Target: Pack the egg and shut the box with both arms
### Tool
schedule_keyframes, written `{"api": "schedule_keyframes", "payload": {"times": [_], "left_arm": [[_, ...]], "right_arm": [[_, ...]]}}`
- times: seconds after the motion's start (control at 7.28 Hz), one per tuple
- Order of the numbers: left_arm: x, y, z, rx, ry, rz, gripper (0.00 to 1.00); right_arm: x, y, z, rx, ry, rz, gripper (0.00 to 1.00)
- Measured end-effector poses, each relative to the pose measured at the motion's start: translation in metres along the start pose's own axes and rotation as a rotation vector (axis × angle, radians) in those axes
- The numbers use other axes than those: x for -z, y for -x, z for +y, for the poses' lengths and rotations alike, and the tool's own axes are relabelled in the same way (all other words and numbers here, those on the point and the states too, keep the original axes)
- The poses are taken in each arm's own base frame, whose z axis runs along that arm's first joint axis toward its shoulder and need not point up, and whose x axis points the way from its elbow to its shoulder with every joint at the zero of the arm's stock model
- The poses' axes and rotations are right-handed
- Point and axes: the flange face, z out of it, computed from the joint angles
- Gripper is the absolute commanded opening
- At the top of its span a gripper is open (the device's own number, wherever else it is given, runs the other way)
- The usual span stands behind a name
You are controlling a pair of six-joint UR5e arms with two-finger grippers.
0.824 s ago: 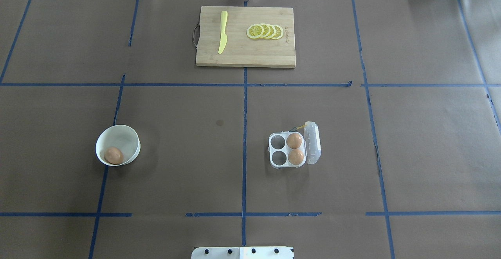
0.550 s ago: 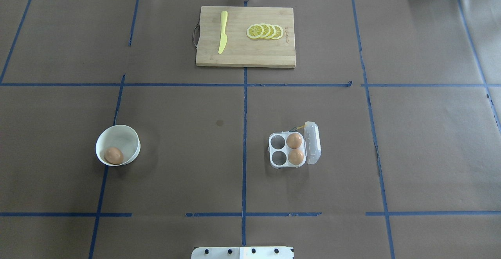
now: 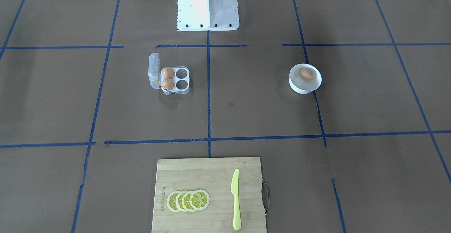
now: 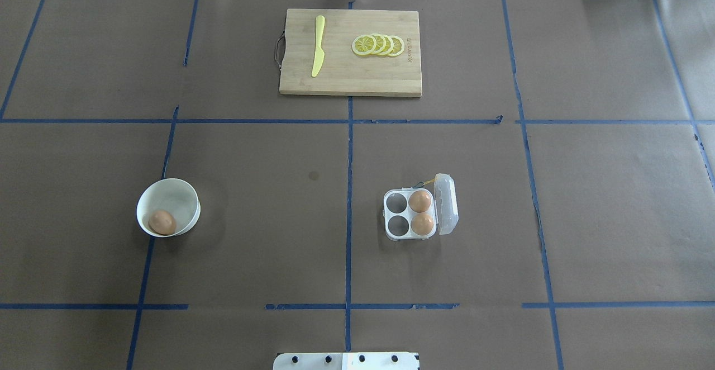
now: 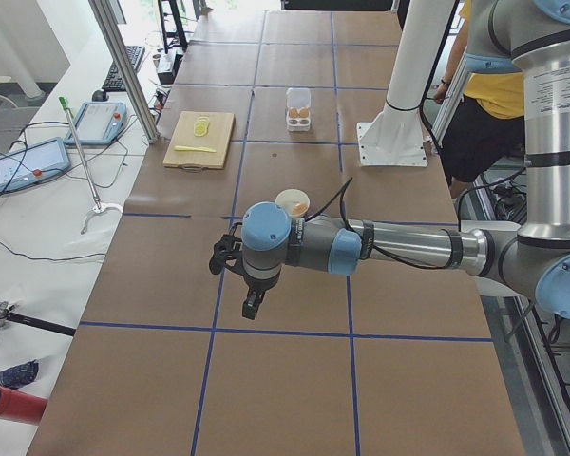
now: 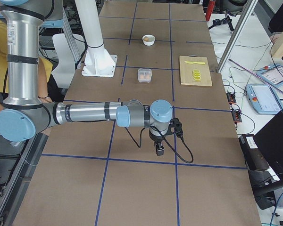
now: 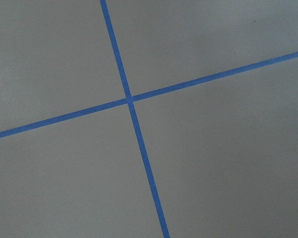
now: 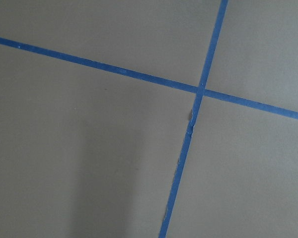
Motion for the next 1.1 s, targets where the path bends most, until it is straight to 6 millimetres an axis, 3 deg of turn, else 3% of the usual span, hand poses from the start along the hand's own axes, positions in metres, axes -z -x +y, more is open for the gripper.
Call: {"api": "schedule_keyframes", "payload": {"times": [0.27,0.41,0.69,1.1], "left_arm": [[0.001,-0.024,-0.019,-0.066,-0.044,0.051,1.00],[-0.007,-0.053,-0.034,-0.096,-0.072,0.109,1.00],[-0.037,-0.133,-0.055,-0.076,-0.104,0.217,1.00],[-0.063,-0.243,-0.082,0.255,-0.014,0.340,1.00]], "right_arm": [[-0.008,0.011,-0.003,0.010,0.011,-0.036,1.00],[-0.015,0.018,-0.006,0.020,0.024,-0.052,1.00],[-0.022,0.027,-0.010,0.032,0.036,-0.073,1.00],[-0.028,0.026,-0.010,0.022,0.044,-0.103,1.00]]}}
